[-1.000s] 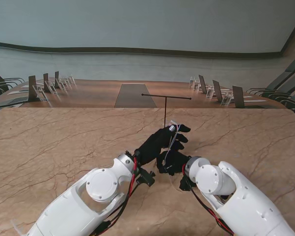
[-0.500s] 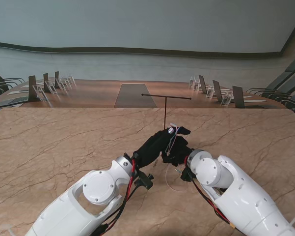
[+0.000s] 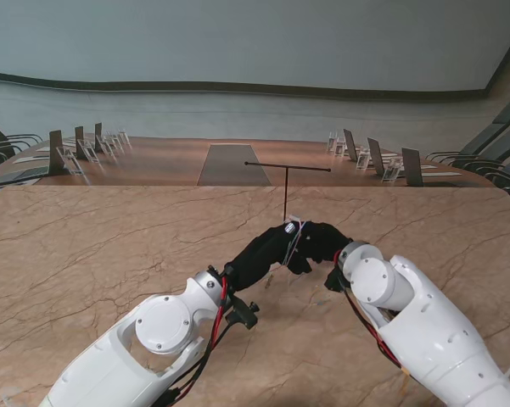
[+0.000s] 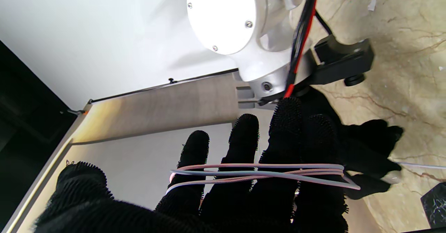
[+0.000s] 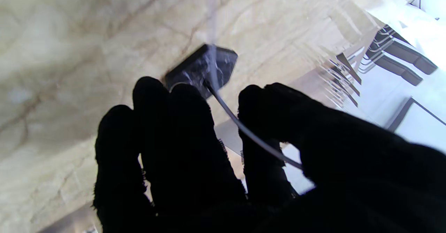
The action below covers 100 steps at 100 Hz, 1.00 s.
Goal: Take the wired earphone off the rack, coil the cable and place them on the table
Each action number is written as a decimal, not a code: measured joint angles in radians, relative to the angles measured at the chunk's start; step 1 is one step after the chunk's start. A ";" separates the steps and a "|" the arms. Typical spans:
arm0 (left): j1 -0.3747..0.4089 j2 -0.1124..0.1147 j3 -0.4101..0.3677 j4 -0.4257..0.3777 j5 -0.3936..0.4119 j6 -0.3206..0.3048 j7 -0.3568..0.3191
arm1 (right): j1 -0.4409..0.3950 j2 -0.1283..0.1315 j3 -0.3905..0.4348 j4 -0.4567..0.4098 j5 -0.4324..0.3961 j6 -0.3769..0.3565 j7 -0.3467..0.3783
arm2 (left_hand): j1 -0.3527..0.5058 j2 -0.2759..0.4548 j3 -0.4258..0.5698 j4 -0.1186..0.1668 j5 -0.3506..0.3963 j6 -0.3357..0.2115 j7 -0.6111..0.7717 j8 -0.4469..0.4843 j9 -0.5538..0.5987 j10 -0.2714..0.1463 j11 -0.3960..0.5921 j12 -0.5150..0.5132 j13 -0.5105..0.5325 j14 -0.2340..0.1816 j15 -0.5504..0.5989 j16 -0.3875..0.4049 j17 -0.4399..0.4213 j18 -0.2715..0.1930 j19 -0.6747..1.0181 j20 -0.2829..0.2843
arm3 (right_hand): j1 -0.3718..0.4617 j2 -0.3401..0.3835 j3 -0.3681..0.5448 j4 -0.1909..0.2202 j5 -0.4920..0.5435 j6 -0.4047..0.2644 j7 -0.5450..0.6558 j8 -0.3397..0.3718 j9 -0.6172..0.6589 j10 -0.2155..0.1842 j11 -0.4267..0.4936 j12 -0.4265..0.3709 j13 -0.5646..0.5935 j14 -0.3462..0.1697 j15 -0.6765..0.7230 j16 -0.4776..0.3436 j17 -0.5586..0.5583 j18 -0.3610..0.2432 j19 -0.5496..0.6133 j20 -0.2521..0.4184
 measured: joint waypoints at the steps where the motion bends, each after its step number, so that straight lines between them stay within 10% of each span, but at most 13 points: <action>1: 0.000 0.000 0.000 0.000 0.000 0.000 0.000 | -0.001 0.000 0.003 -0.003 -0.002 -0.003 -0.001 | 0.000 0.000 0.000 0.000 0.001 0.000 0.000 0.000 0.003 0.000 0.001 0.001 0.000 0.002 0.000 0.000 0.000 0.001 0.000 0.000 | 0.000 0.000 0.000 0.000 0.000 0.000 0.000 0.000 0.000 0.000 0.000 0.000 0.000 0.000 0.000 0.000 0.000 -0.001 0.000 0.000; 100: 0.013 0.001 0.006 0.032 0.015 0.042 -0.009 | -0.079 0.035 0.186 -0.259 -0.077 -0.187 0.045 | 0.000 0.000 0.000 0.000 0.077 0.011 0.000 0.002 0.074 0.012 0.060 0.072 0.000 0.015 0.019 0.001 -0.024 0.018 0.003 0.023 | -0.004 -0.048 0.051 0.000 0.024 0.001 -0.012 0.026 -0.166 -0.061 -0.324 -0.148 -0.184 -0.085 -0.182 -0.082 -0.104 -0.174 -0.067 -0.057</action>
